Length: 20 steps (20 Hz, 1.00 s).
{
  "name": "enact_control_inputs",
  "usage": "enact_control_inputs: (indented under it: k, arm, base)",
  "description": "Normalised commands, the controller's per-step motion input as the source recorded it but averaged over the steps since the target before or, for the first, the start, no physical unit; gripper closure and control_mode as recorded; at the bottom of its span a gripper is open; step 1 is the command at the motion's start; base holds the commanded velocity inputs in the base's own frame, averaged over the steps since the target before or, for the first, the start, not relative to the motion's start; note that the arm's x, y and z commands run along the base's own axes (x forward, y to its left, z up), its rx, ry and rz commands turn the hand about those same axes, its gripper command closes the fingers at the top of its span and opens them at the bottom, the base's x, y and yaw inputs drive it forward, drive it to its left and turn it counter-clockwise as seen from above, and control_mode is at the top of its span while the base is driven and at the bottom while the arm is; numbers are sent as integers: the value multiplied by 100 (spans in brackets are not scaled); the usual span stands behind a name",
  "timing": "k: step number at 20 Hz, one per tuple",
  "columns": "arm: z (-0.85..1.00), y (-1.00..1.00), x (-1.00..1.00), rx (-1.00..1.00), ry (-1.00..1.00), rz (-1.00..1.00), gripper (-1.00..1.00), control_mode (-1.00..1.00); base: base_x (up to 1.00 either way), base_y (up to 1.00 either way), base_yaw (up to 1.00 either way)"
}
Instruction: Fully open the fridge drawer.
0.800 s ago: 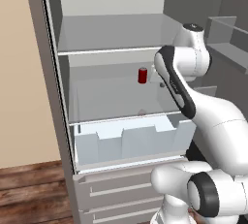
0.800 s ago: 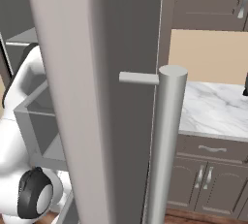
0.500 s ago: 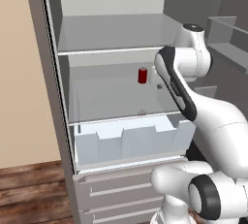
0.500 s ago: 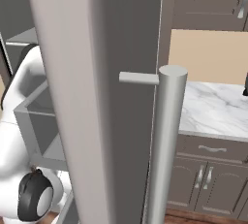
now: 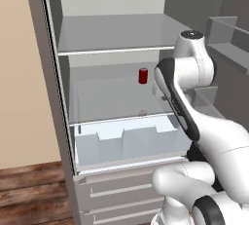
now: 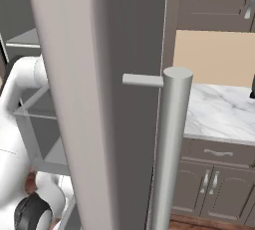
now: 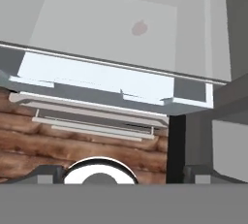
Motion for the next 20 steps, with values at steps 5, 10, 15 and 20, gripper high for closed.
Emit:
enact_control_inputs:
  k: [5, 10, 15, 20]
  arm:
    - [-25, 0, -41, -15, 0, 10, -100, -100]
    - [-4, 21, -43, -1, 0, 3, -100, -100]
    - [-1, 18, -19, 1, 0, 0, -100, 100]
    - [0, 0, 0, 0, 0, 0, -100, 100]
  base:
    - [0, 0, 0]
    - [0, 0, 0]
    - [-28, 23, 0]
    - [-41, 27, 0]
